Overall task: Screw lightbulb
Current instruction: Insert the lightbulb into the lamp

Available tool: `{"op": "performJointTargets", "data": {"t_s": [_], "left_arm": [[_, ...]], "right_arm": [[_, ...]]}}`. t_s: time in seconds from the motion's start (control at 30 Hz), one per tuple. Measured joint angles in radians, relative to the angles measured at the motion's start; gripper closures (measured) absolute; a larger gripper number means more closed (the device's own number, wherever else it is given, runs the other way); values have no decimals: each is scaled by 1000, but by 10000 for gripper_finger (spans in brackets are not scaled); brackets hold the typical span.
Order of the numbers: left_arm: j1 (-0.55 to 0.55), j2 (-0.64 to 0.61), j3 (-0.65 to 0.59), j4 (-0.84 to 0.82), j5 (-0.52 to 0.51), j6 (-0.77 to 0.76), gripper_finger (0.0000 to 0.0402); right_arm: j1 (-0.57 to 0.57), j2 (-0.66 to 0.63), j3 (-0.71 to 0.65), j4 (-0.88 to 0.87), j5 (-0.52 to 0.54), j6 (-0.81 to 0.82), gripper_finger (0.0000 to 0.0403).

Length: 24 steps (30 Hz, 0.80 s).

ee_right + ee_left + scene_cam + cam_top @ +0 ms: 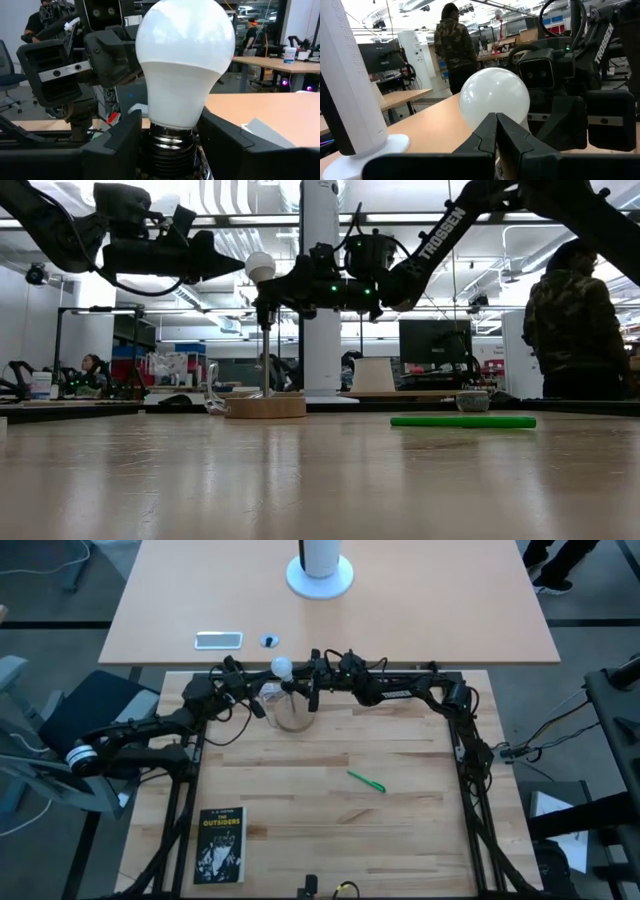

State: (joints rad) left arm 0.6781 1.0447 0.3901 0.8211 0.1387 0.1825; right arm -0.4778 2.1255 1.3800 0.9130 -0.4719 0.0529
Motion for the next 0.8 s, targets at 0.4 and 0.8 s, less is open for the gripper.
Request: {"op": "performJointTargets", "data": {"t_s": [0.4,0.8], "left_arm": [[0,0,1,9,-1,6,401],[0,0,2,10,0,18,401]], "right_arm": [[0,-4,0,-18,0,-6,219],[0,-48,-1,-108,1,-41,206]]}}
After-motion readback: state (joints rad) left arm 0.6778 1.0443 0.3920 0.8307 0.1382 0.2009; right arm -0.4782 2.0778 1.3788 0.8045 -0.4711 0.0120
